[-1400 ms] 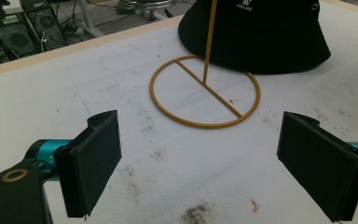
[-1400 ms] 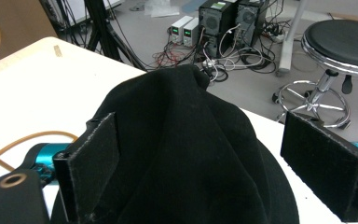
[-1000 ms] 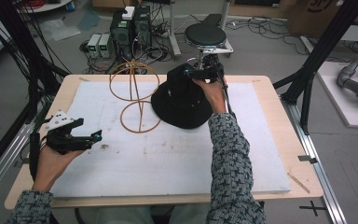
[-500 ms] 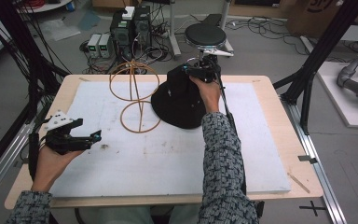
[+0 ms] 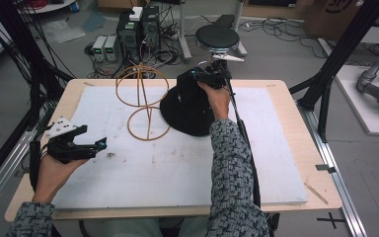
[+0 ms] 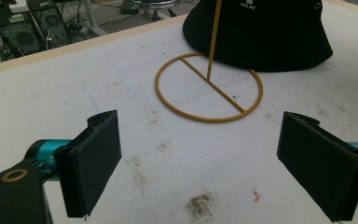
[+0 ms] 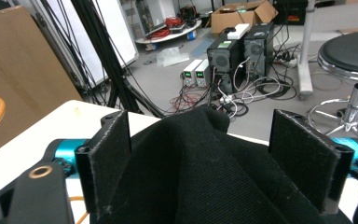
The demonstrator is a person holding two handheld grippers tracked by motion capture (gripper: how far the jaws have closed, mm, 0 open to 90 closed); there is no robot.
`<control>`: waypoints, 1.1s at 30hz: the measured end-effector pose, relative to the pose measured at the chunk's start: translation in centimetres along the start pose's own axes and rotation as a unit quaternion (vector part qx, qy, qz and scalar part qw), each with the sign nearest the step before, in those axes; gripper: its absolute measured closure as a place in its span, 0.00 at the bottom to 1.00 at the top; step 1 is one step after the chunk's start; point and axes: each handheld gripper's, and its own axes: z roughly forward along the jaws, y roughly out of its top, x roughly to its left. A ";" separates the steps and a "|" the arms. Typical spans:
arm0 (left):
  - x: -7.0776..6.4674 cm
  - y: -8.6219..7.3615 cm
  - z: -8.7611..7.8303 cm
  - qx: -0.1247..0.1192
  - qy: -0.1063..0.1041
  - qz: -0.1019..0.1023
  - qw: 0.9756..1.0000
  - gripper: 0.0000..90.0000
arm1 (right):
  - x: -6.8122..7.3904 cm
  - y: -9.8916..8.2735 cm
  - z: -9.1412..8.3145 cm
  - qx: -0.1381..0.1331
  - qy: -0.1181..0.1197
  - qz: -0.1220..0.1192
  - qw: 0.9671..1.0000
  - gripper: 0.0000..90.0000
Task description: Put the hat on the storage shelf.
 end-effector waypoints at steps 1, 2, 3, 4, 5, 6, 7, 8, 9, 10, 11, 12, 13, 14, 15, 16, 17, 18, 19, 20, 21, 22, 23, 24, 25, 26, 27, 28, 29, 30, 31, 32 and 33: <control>0.0 0.0 0.0 0.000 0.000 0.000 1.000 0.15 | 0.0 -0.1 0.1 0.002 -0.001 0.000 1.000 0.25; 0.0 0.0 0.0 0.000 0.000 0.000 1.000 0.15 | 0.1 -0.1 0.2 0.003 -0.001 0.000 1.000 0.26; 0.0 0.0 0.0 0.000 0.000 0.000 1.000 0.15 | 0.1 -0.2 0.2 0.004 -0.001 0.000 1.000 0.27; 0.0 0.0 0.0 -0.001 0.000 -0.002 1.000 0.15 | 0.1 -0.2 0.3 0.005 -0.001 0.000 1.000 0.28; 0.0 0.0 0.0 -0.001 0.000 -0.002 1.000 0.15 | 0.1 -0.3 0.4 0.007 -0.003 -0.001 1.000 0.30; 0.0 0.0 0.0 -0.002 0.000 -0.002 1.000 0.15 | 0.0 -0.3 0.4 0.009 -0.004 -0.003 1.000 0.31; 0.0 0.0 -0.1 -0.003 -0.001 -0.001 1.000 0.15 | 0.0 -0.4 0.4 0.012 -0.004 -0.002 1.000 0.32; 0.0 0.0 -0.1 -0.004 -0.001 -0.001 1.000 0.15 | -0.1 -0.4 0.5 0.012 -0.004 -0.002 1.000 0.34; 0.0 0.0 -0.1 -0.003 -0.001 0.001 1.000 0.15 | -0.1 -0.4 0.5 0.014 -0.003 -0.001 1.000 0.37; 0.0 0.0 -0.1 -0.003 -0.001 0.002 1.000 0.15 | -0.1 -0.4 0.5 0.014 -0.001 -0.002 1.000 0.39; 0.0 0.0 -0.1 -0.003 -0.001 0.002 1.000 0.15 | -0.1 -0.5 0.5 0.014 -0.001 -0.005 1.000 0.40; 0.0 0.0 -0.1 -0.003 -0.002 0.002 1.000 0.15 | 0.0 -0.5 0.5 0.014 -0.001 -0.006 1.000 0.42; 0.0 0.0 -0.1 -0.002 -0.002 0.002 1.000 0.15 | 0.0 -0.5 0.5 0.013 -0.002 -0.010 1.000 0.43; 0.0 0.0 -0.1 -0.002 -0.001 0.003 1.000 0.15 | 0.1 -0.4 0.5 0.013 -0.004 -0.013 1.000 0.44; 0.0 0.0 -0.1 -0.002 -0.001 0.003 1.000 0.15 | 0.2 -0.4 0.5 0.014 -0.004 -0.014 1.000 0.45; 0.0 0.0 -0.1 -0.003 -0.002 0.003 1.000 0.15 | 0.2 -0.4 0.5 0.013 -0.005 -0.016 1.000 0.45; 0.0 0.0 -0.1 -0.003 -0.002 0.002 1.000 0.15 | 0.2 -0.4 0.5 0.013 -0.006 -0.019 1.000 0.46; -0.1 0.0 -0.1 -0.003 -0.001 0.003 1.000 0.15 | 0.2 -0.4 0.5 0.013 -0.006 -0.020 1.000 0.47; -0.1 0.0 0.0 -0.002 -0.001 0.003 1.000 0.15 | 0.3 -0.4 0.5 0.014 -0.008 -0.022 1.000 0.49; -0.1 0.0 0.0 -0.001 -0.001 0.003 1.000 0.16 | 0.3 -0.4 0.5 0.014 -0.010 -0.024 1.000 0.51; -0.1 0.0 0.0 -0.001 -0.002 0.002 1.000 0.15 | 0.3 -0.4 0.4 0.014 -0.012 -0.024 1.000 0.52; -0.1 0.0 0.0 -0.002 -0.002 0.002 1.000 0.15 | 0.3 -0.4 0.4 0.015 -0.012 -0.024 1.000 0.54; -0.1 0.0 0.0 -0.002 -0.002 0.002 1.000 0.16 | 0.3 -0.4 0.4 0.015 -0.013 -0.025 0.999 0.55; -0.1 0.0 0.0 -0.002 -0.002 0.002 1.000 0.15 | 0.3 -0.4 0.4 0.014 -0.013 -0.025 0.999 0.56; -0.1 0.0 0.0 -0.002 -0.002 0.002 1.000 0.15 | 0.3 -0.4 0.4 0.015 -0.014 -0.026 0.999 0.58; -0.1 0.0 0.0 -0.003 -0.003 0.002 1.000 0.15 | 0.3 -0.4 0.4 0.016 -0.014 -0.027 0.999 0.59; -0.1 0.0 0.0 -0.003 -0.004 0.003 1.000 0.15 | 0.3 -0.4 0.4 0.019 -0.015 -0.028 0.999 0.61; 0.0 0.0 0.0 -0.003 -0.006 0.005 1.000 0.16 | 0.3 -0.4 0.3 0.020 -0.014 -0.030 0.999 0.63; 0.0 0.0 0.0 -0.004 -0.007 0.004 1.000 0.16 | 0.2 -0.3 0.3 0.021 -0.014 -0.029 0.999 0.65; -0.1 0.0 0.0 -0.005 -0.006 0.004 1.000 0.16 | 0.2 -0.3 0.2 0.022 -0.015 -0.028 0.999 0.67; -0.1 0.0 0.0 -0.004 -0.007 0.005 1.000 0.16 | 0.3 -0.3 0.2 0.023 -0.017 -0.030 0.999 0.70; -0.1 0.0 0.0 -0.004 -0.007 0.005 1.000 0.16 | 0.3 -0.3 0.1 0.023 -0.018 -0.034 0.999 0.73; 0.0 0.0 0.0 -0.004 -0.007 0.006 1.000 0.16 | 0.3 -0.2 0.1 0.023 -0.020 -0.037 0.999 0.75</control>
